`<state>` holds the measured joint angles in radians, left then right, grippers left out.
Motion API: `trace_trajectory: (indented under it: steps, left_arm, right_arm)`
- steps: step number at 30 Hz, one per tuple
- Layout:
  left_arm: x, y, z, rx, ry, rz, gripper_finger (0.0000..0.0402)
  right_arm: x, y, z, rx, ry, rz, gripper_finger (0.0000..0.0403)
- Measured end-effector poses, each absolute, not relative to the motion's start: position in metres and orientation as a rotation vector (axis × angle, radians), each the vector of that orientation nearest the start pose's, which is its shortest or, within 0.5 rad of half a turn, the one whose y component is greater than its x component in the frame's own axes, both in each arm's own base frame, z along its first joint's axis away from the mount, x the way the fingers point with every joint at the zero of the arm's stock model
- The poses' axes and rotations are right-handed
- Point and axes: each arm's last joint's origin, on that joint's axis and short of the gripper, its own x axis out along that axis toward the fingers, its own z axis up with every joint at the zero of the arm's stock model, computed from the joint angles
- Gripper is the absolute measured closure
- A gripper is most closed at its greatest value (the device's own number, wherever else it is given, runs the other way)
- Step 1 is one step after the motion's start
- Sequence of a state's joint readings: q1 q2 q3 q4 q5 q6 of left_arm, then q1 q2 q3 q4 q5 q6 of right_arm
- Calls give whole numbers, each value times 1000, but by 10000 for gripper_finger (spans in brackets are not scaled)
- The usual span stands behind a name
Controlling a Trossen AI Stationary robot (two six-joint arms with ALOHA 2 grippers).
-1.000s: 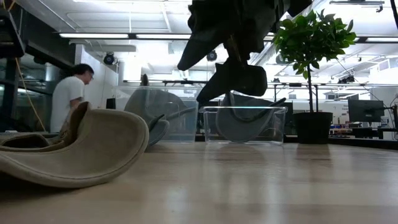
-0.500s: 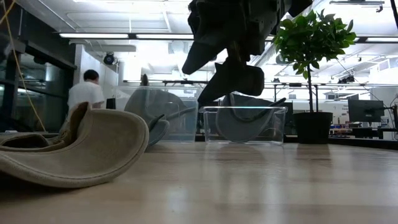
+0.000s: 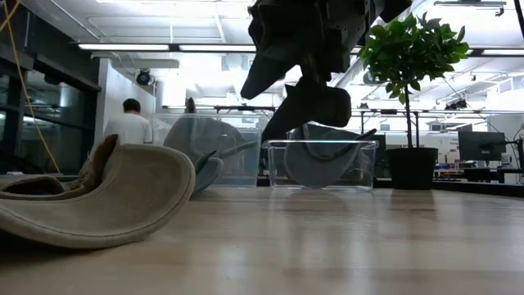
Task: Pick & Place hat
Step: Put the brown cap into the white bin
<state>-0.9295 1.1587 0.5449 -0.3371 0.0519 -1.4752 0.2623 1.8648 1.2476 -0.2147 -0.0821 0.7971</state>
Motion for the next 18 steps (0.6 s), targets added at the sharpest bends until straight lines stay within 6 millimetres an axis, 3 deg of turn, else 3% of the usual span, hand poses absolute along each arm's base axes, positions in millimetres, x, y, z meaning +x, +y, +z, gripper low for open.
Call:
trace_trajectory:
  steps: [4, 9, 18]
  left_arm:
    - [121, -166, 175, -805, 1311, -120, 138]
    - [125, -167, 177, -634, 1184, -229, 138]
    - [124, -162, 174, -511, 1154, -196, 138]
  right_arm:
    - [381, 104, 191, 663, 918, -50, 155]
    - [380, 103, 190, 651, 917, -77, 155]
    - [380, 103, 190, 659, 919, -82, 155]
